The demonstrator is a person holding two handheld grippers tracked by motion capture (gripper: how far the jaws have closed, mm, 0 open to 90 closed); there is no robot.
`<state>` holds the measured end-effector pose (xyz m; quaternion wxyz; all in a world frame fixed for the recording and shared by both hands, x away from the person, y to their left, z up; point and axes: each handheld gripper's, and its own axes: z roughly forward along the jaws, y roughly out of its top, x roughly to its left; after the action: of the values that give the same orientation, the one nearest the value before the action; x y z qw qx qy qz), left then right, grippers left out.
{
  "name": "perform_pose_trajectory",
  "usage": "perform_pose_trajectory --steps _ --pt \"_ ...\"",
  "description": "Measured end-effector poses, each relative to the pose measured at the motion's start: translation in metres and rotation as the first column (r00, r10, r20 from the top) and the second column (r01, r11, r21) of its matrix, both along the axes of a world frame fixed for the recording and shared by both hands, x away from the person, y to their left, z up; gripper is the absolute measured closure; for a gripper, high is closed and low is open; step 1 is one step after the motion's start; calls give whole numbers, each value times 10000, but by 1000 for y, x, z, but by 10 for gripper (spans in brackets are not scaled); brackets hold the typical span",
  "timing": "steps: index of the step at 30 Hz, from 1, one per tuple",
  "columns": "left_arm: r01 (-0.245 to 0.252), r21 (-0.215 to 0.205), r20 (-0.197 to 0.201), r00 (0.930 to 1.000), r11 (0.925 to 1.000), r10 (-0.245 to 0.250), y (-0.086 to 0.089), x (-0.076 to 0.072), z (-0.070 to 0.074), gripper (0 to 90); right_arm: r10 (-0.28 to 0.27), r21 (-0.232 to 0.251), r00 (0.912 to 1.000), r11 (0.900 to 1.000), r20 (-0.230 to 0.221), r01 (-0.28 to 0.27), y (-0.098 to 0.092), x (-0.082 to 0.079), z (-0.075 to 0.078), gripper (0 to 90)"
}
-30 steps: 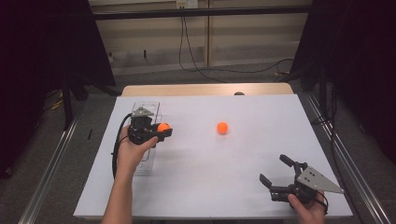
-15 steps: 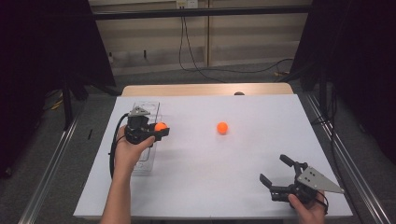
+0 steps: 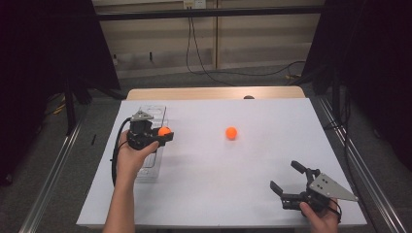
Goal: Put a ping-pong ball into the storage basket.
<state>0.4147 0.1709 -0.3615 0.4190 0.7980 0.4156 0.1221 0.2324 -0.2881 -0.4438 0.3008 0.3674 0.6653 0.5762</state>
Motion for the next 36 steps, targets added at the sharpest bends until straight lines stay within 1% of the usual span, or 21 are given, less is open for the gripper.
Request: perform_pose_trajectory --steps 10,11,12,19,23,24,30,35,36 --pt "-84 10 35 10000 10000 84 3 0 1 504 13 -3 10000 10000 -4 -13 0 0 0 23" --pt "-38 84 61 10000 10000 37 4 0 1 504 16 -7 10000 10000 -2 -16 0 0 0 23" --pt "-83 21 51 10000 10000 83 5 0 1 504 15 -5 10000 10000 -2 -15 0 0 0 23" --pt "-188 12 56 9998 9998 188 7 0 2 504 16 5 10000 10000 -4 -16 0 0 0 23" --pt "-227 90 95 9997 9997 226 9 0 2 504 21 -9 10000 10000 7 -21 0 0 0 23" --pt "-246 36 76 9997 9997 246 9 0 2 504 19 -6 10000 10000 3 -19 0 0 0 23" --pt "-273 84 109 9996 9996 272 12 1 1 504 18 8 10000 10000 8 -18 0 0 0 23" --pt "-402 107 126 9991 9991 401 15 1 0 504 24 -9 10000 10000 10 -24 0 0 0 23" --pt "-420 165 155 9990 9990 418 16 1 0 504 23 -9 10000 10000 9 -23 0 0 0 23"
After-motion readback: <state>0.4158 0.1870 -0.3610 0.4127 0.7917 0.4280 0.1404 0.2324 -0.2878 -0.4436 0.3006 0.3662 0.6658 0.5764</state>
